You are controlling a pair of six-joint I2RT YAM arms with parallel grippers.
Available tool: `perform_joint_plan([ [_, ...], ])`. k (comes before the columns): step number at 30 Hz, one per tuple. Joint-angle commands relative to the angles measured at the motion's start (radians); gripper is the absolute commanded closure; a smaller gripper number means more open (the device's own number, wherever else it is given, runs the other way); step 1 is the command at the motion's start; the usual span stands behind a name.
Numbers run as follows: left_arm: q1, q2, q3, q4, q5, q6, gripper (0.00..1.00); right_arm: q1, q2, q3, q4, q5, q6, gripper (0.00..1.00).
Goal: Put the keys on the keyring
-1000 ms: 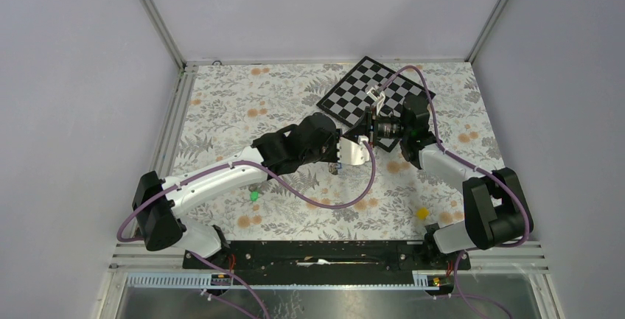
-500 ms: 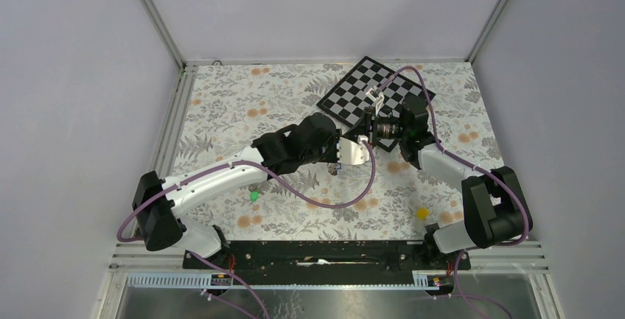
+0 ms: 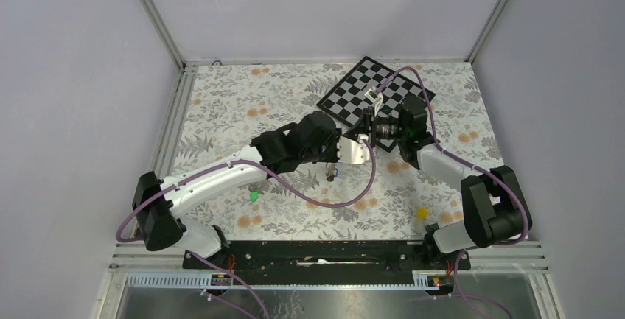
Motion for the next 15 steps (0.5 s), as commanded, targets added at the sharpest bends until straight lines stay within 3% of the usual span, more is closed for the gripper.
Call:
perform_joint_plan([
  [1,-0.013,0.002,0.054,0.103,0.096,-0.018,1.00,0.030,0.002,0.001,0.060,-0.020,-0.011,1.00],
  [15,-0.005,-0.013,0.032,0.100,0.107,-0.011,1.00,0.035,-0.008,-0.007,0.070,-0.022,-0.027,1.00],
])
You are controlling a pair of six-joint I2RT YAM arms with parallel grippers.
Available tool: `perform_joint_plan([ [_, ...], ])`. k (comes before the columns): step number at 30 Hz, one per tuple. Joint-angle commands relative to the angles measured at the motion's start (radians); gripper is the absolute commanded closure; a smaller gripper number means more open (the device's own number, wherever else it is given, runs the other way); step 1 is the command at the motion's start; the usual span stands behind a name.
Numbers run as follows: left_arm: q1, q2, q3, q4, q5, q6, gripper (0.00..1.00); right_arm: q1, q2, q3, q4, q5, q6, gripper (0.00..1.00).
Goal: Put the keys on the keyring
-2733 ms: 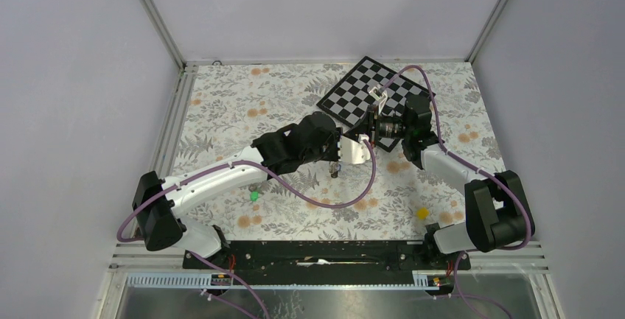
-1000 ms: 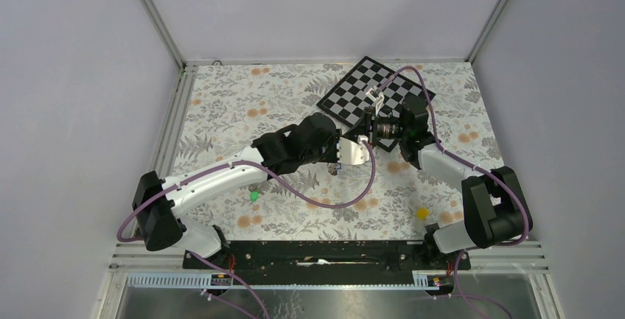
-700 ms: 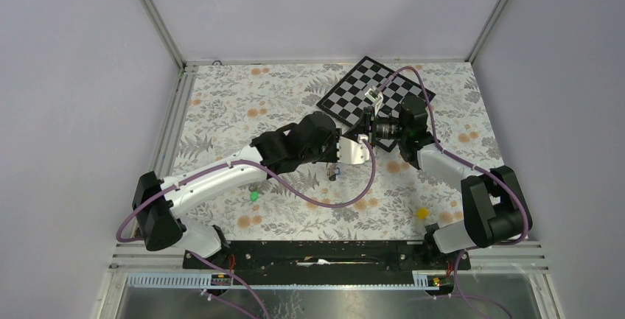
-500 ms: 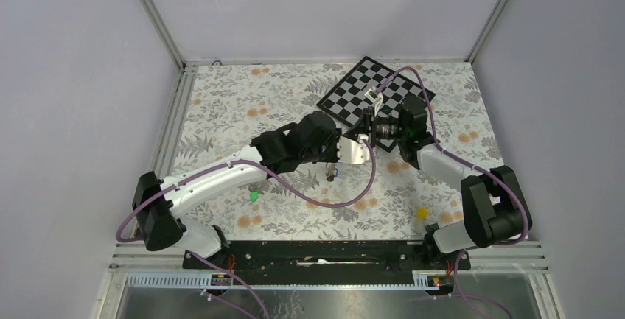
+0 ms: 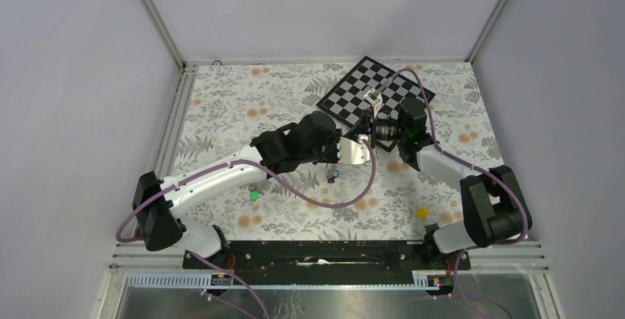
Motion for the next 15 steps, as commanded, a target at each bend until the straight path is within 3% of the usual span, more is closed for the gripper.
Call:
perform_joint_plan([
  [1,0.001,-0.020,0.022,0.101,0.080,0.002,1.00,0.029,-0.016,0.007,0.058,-0.021,-0.032,1.00],
  [6,0.062,-0.073,-0.035,0.120,0.126,-0.012,1.00,0.018,-0.060,0.019,-0.013,-0.018,-0.099,1.00],
  [15,0.239,-0.091,-0.081,0.134,0.369,-0.168,1.00,-0.055,-0.118,0.015,0.025,-0.033,-0.064,1.00],
])
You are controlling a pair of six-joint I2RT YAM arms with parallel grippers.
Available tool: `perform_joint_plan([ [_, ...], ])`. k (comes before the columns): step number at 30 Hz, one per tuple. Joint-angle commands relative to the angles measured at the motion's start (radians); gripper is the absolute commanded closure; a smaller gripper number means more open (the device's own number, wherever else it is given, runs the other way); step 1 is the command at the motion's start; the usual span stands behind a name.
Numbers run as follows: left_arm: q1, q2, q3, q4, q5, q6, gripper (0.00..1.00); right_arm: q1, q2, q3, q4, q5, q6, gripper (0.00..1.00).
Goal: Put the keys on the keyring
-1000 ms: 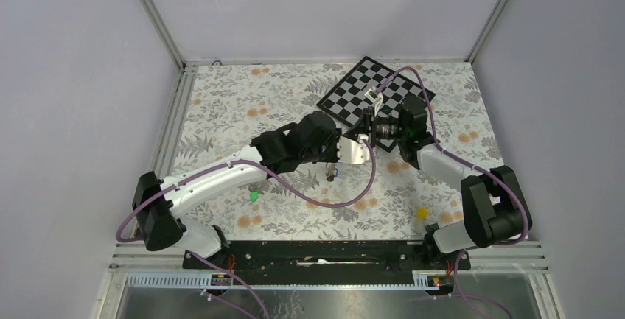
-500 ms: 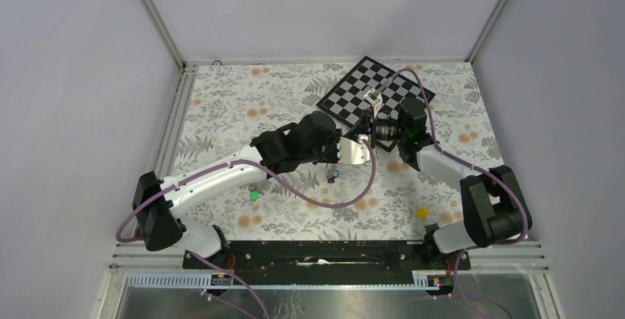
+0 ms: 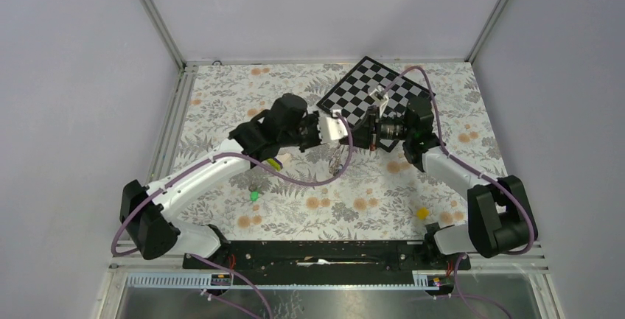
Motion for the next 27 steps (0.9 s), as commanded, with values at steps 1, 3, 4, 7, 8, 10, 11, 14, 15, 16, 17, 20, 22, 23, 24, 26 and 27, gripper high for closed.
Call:
perform_joint_plan([
  [1,0.105,-0.001,-0.017,0.048,0.207,-0.131,1.00,-0.055,-0.070,0.017,0.057,-0.033,0.005,1.00],
  [3,0.150,0.040,-0.017,0.015,0.271,-0.194,1.00,-0.089,-0.101,0.021,0.058,-0.041,0.009,1.00],
  [4,0.174,0.058,-0.021,0.002,0.315,-0.230,1.00,-0.108,-0.120,0.026,0.052,-0.044,0.010,1.00],
  [7,0.205,0.128,-0.043,-0.033,0.410,-0.304,1.00,-0.156,-0.178,0.050,0.015,-0.066,0.008,1.00],
  [8,0.206,0.155,-0.054,-0.037,0.425,-0.329,0.99,-0.167,-0.188,0.064,-0.015,-0.080,0.000,1.00],
  [10,0.205,0.213,-0.064,-0.044,0.463,-0.371,0.97,-0.177,-0.211,0.080,-0.086,-0.087,-0.036,1.00],
  [11,0.205,0.247,-0.062,-0.048,0.473,-0.392,0.97,-0.179,-0.218,0.080,-0.116,-0.085,-0.053,1.00],
  [14,0.205,0.340,-0.024,-0.074,0.462,-0.425,0.97,-0.185,-0.240,0.088,-0.226,-0.067,-0.135,1.00],
  [15,0.205,0.365,-0.011,-0.075,0.445,-0.431,0.97,-0.187,-0.244,0.095,-0.272,-0.059,-0.170,1.00],
  [16,0.205,0.387,0.002,-0.075,0.428,-0.437,0.96,-0.189,-0.248,0.101,-0.311,-0.053,-0.195,1.00],
  [17,0.205,0.404,0.016,-0.075,0.418,-0.442,0.94,-0.194,-0.252,0.102,-0.330,-0.052,-0.207,1.00],
  [20,0.202,0.454,0.054,-0.070,0.403,-0.473,0.86,-0.213,-0.254,0.096,-0.338,-0.052,-0.212,1.00],
  [22,0.200,0.484,0.077,-0.065,0.394,-0.496,0.82,-0.218,-0.251,0.093,-0.336,-0.050,-0.213,1.00],
  [23,0.199,0.497,0.084,-0.064,0.393,-0.505,0.81,-0.220,-0.250,0.093,-0.336,-0.050,-0.214,1.00],
  [24,0.199,0.508,0.088,-0.061,0.391,-0.514,0.80,-0.222,-0.248,0.092,-0.336,-0.050,-0.215,1.00],
  [26,0.199,0.522,0.094,-0.059,0.392,-0.525,0.75,-0.225,-0.247,0.089,-0.336,-0.051,-0.217,1.00],
  [27,0.199,0.524,0.091,-0.058,0.390,-0.527,0.71,-0.227,-0.245,0.088,-0.336,-0.051,-0.219,1.00],
])
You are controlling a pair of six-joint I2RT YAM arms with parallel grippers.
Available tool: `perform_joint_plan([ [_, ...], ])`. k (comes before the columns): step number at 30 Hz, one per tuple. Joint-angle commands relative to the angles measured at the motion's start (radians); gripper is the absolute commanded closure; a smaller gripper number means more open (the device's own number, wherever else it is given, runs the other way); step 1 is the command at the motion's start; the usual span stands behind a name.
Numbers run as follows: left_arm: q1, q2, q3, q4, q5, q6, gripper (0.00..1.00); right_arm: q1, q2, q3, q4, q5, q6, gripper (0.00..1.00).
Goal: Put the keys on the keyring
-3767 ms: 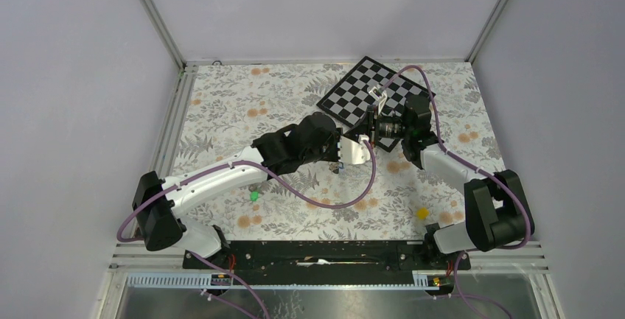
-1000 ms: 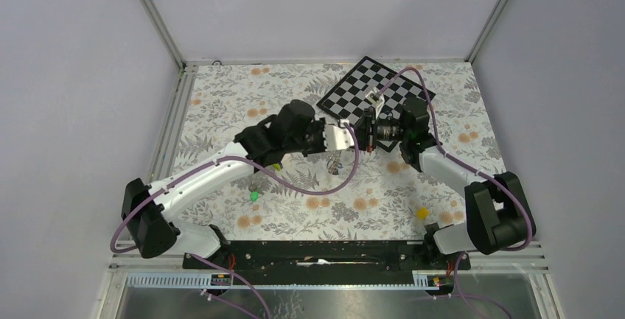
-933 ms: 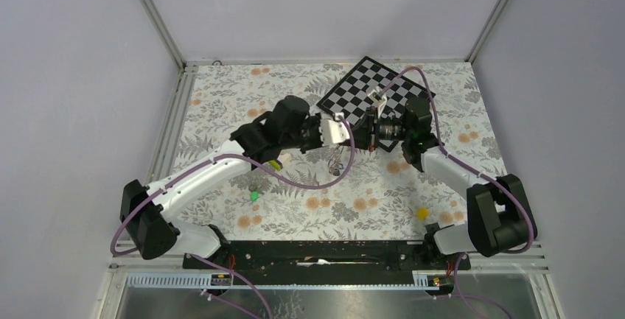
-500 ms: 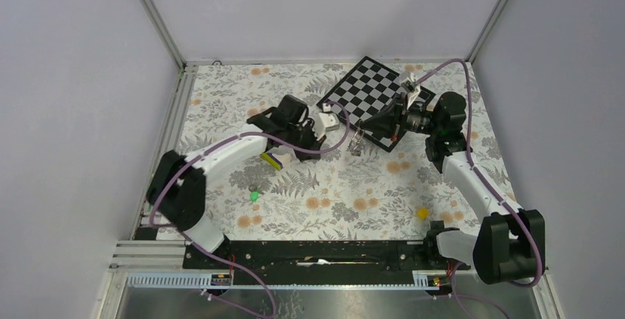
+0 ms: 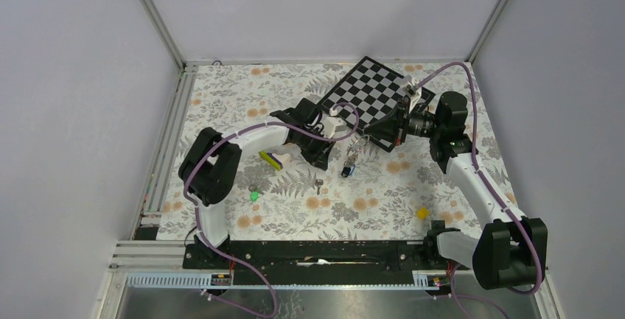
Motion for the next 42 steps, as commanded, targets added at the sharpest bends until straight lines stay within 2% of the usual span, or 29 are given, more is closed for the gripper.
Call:
perform_joint_plan([
  [1,-0.003,0.014,0.037,0.029,-0.001,-0.047,0.67,-0.011,-0.012,0.032,0.006,-0.013,-0.030,1.00],
  [5,0.009,-0.029,0.009,0.027,-0.008,-0.011,0.54,-0.015,-0.014,0.027,0.006,-0.016,-0.035,1.00],
  [10,0.010,-0.129,-0.081,-0.014,-0.019,0.205,0.41,-0.022,-0.018,0.027,0.005,-0.018,-0.041,1.00],
  [14,-0.043,-0.189,-0.160,-0.004,-0.132,0.318,0.35,-0.030,-0.020,0.021,0.005,-0.010,-0.049,1.00],
  [17,-0.102,-0.204,-0.211,0.030,-0.209,0.325,0.32,-0.035,-0.026,0.015,0.007,-0.005,-0.054,1.00],
  [21,-0.162,-0.181,-0.234,0.113,-0.322,0.289,0.21,-0.041,-0.034,0.006,0.010,0.000,-0.056,1.00],
  [25,-0.186,-0.133,-0.212,0.150,-0.395,0.243,0.21,-0.042,-0.040,0.001,0.018,-0.003,-0.051,1.00],
  [32,-0.192,-0.088,-0.196,0.155,-0.398,0.218,0.35,-0.043,-0.041,-0.005,0.027,-0.007,-0.047,1.00],
  [36,-0.192,-0.082,-0.201,0.160,-0.372,0.210,0.47,-0.043,-0.038,-0.009,0.033,-0.007,-0.046,1.00],
  [42,-0.189,-0.087,-0.182,0.121,-0.298,0.199,0.80,-0.043,-0.038,-0.014,0.038,-0.005,-0.046,1.00],
])
